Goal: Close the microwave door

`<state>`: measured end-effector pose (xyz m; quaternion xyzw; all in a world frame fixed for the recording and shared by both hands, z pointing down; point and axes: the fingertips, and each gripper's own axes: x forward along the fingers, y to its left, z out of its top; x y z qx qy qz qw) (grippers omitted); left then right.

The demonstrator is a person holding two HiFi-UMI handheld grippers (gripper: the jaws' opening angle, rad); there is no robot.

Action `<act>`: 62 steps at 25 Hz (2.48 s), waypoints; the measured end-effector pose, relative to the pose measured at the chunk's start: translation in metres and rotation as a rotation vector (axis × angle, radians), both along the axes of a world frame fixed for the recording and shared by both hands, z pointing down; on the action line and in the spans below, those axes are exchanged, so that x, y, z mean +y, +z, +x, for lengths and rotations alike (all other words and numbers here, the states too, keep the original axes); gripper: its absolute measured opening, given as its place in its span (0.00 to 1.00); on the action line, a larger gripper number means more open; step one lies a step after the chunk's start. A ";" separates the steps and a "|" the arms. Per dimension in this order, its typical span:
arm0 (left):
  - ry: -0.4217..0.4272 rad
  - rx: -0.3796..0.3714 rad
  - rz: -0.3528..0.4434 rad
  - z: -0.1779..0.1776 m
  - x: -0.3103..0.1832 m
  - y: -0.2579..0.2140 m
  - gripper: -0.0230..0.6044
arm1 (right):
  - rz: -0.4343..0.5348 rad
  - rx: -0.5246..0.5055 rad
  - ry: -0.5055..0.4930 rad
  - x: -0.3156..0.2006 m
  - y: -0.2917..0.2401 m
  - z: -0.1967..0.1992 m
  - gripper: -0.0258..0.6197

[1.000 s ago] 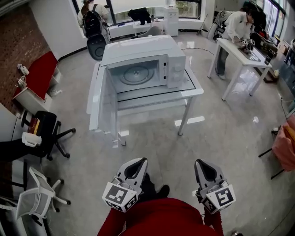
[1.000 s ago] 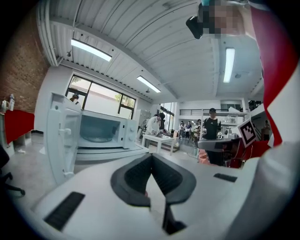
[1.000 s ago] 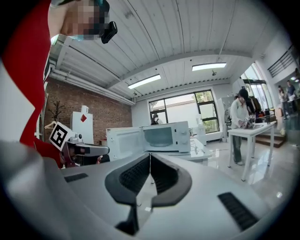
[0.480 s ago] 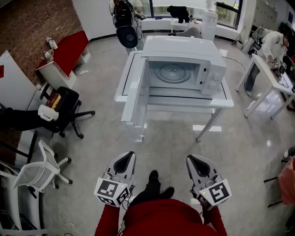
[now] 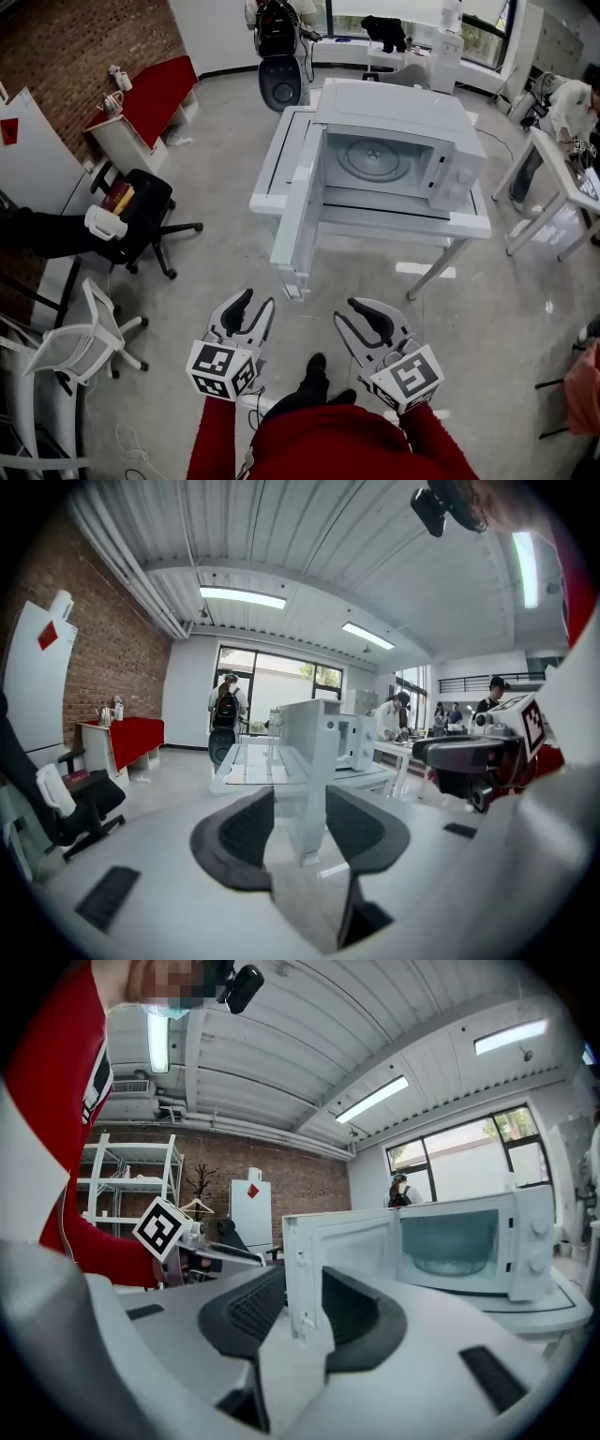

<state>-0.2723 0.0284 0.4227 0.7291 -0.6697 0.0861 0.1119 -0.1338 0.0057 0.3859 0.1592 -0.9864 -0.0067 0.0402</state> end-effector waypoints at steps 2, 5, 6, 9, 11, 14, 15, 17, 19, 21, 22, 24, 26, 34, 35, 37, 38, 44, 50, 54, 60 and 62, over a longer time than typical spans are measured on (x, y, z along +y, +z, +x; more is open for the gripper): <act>0.035 0.004 -0.008 -0.001 -0.007 0.001 0.30 | -0.009 0.046 -0.026 -0.002 0.008 -0.014 0.30; 0.086 0.020 -0.004 0.001 -0.016 -0.001 0.30 | -0.075 0.085 -0.030 -0.003 0.018 -0.032 0.37; 0.102 0.026 -0.001 0.001 -0.019 -0.002 0.30 | -0.091 0.097 -0.026 -0.003 0.020 -0.037 0.38; 0.149 0.028 0.002 0.002 -0.027 -0.005 0.30 | -0.055 0.137 -0.030 -0.006 0.025 -0.052 0.39; 0.181 0.028 0.005 0.004 -0.032 -0.006 0.30 | -0.061 0.155 -0.025 -0.008 0.031 -0.061 0.39; 0.229 0.026 0.013 0.009 -0.035 -0.010 0.30 | -0.076 0.192 -0.022 -0.009 0.044 -0.070 0.39; 0.247 0.025 0.015 0.011 -0.036 -0.011 0.30 | -0.082 0.201 -0.023 -0.008 0.048 -0.072 0.39; 0.284 0.026 0.016 0.016 -0.037 -0.013 0.30 | -0.092 0.214 -0.022 -0.006 0.054 -0.075 0.39; 0.317 0.027 0.014 0.022 -0.039 -0.015 0.30 | -0.102 0.223 -0.021 -0.004 0.059 -0.074 0.39; 0.341 0.032 0.010 0.029 -0.041 -0.016 0.30 | -0.114 0.229 -0.015 -0.004 0.063 -0.071 0.39; 0.347 0.037 0.010 0.031 -0.042 -0.016 0.30 | -0.119 0.232 -0.009 -0.005 0.065 -0.068 0.39; 0.356 0.056 0.010 0.035 -0.043 -0.016 0.30 | -0.132 0.235 0.009 -0.006 0.068 -0.061 0.39; 0.376 0.077 0.011 0.042 -0.044 -0.015 0.30 | -0.148 0.235 0.038 -0.008 0.072 -0.051 0.39; 0.500 0.113 0.022 0.091 -0.058 -0.012 0.30 | -0.206 0.205 0.183 -0.022 0.078 -0.003 0.39; 0.520 0.116 0.023 0.099 -0.062 -0.012 0.30 | -0.209 0.200 0.200 -0.025 0.078 0.003 0.39; 0.556 0.108 0.025 0.114 -0.070 -0.010 0.30 | -0.209 0.195 0.230 -0.030 0.077 0.015 0.39; 0.571 0.100 0.027 0.122 -0.075 -0.010 0.30 | -0.207 0.194 0.242 -0.032 0.077 0.021 0.39; 0.625 0.033 0.041 0.165 -0.109 -0.006 0.30 | -0.201 0.194 0.298 -0.040 0.077 0.052 0.39; 0.617 0.007 0.043 0.199 -0.147 -0.003 0.28 | -0.177 0.190 0.334 -0.060 0.077 0.079 0.39; 0.588 0.007 0.052 0.213 -0.167 -0.003 0.27 | -0.169 0.168 0.370 -0.081 0.073 0.098 0.39; 0.534 0.020 0.056 0.225 -0.196 -0.007 0.27 | -0.153 0.172 0.420 -0.118 0.069 0.120 0.39; 0.526 0.021 0.062 0.231 -0.205 -0.010 0.27 | -0.152 0.172 0.438 -0.130 0.068 0.124 0.39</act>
